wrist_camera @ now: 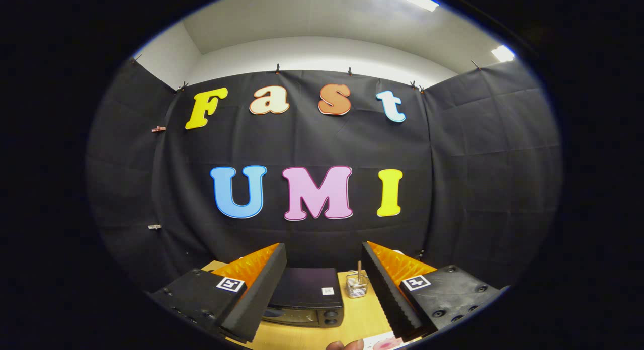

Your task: Open the toaster oven, put the food inside, and close the toaster oven door.

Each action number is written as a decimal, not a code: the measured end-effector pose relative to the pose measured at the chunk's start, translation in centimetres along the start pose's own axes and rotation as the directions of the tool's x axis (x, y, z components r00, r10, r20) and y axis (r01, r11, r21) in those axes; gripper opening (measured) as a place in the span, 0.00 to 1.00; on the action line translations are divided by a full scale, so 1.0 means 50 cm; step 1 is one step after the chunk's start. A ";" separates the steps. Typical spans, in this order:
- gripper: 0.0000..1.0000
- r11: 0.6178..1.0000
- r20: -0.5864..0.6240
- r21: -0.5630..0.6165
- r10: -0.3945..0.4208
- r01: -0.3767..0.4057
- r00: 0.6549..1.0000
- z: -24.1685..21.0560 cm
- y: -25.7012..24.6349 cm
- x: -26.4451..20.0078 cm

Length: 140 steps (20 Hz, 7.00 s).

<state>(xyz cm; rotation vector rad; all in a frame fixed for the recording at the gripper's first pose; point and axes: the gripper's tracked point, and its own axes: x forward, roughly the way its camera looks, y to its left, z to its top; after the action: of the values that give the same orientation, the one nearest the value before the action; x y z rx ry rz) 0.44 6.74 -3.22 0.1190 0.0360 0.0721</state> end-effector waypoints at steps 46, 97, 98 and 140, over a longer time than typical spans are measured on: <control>1.00 1.000 -0.561 -0.009 0.000 -0.006 0.828 -0.631 0.249 0.044; 0.97 0.995 -0.934 0.101 0.093 0.005 0.346 -0.743 -0.462 -0.209; 0.94 0.994 -0.941 0.108 0.094 0.026 0.326 -0.757 -0.478 -0.207; 0.05 0.699 -0.832 0.550 0.417 0.457 0.366 -0.725 -0.359 -0.236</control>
<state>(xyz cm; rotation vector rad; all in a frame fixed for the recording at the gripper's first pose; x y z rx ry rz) -11.50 -7.65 -40.97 0.9147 1.3158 0.0868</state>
